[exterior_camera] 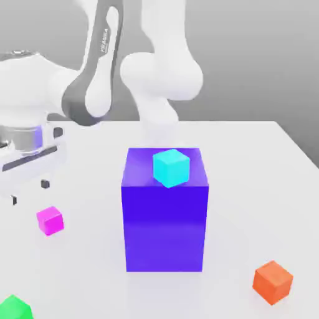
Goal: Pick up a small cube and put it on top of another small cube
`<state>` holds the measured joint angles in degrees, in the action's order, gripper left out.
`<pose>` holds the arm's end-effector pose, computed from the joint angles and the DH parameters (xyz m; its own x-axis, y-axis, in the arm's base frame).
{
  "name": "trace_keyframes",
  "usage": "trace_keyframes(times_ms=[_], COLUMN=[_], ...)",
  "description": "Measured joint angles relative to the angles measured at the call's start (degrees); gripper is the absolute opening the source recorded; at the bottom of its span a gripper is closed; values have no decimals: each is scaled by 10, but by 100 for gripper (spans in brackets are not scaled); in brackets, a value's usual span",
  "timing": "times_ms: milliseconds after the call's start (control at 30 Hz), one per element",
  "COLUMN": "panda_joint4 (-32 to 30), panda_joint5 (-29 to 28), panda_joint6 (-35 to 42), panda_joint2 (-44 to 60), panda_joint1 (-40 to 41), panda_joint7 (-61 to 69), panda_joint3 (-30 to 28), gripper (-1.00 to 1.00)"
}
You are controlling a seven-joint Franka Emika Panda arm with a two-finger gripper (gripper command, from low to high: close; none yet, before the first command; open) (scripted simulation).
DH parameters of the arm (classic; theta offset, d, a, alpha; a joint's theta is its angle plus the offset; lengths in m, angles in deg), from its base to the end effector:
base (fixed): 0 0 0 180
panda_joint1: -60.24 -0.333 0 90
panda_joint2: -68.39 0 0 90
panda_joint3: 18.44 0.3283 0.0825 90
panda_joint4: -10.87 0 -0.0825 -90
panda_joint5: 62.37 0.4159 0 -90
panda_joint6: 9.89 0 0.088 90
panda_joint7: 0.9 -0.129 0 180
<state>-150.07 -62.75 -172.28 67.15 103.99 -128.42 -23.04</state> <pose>0.2603 -0.2918 0.1768 -0.9965 -0.0787 -0.0281 -0.0777 0.9963 -0.0375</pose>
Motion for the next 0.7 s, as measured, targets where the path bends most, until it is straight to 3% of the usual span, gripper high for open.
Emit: trace_keyframes(times_ms=[267, 300, 533, 700], panda_joint4=[5, 9, 9, -8], panda_joint5=[41, 43, 43, 22], panda_joint6=[-119, -134, -139, -66], panda_joint2=[152, 170, 174, 85], panda_joint1=[37, 42, 44, 33], panda_joint7=[-21, -19, -19, -35], panda_joint3=[29, 34, 36, 20], gripper=[0, -100, -100, -100])
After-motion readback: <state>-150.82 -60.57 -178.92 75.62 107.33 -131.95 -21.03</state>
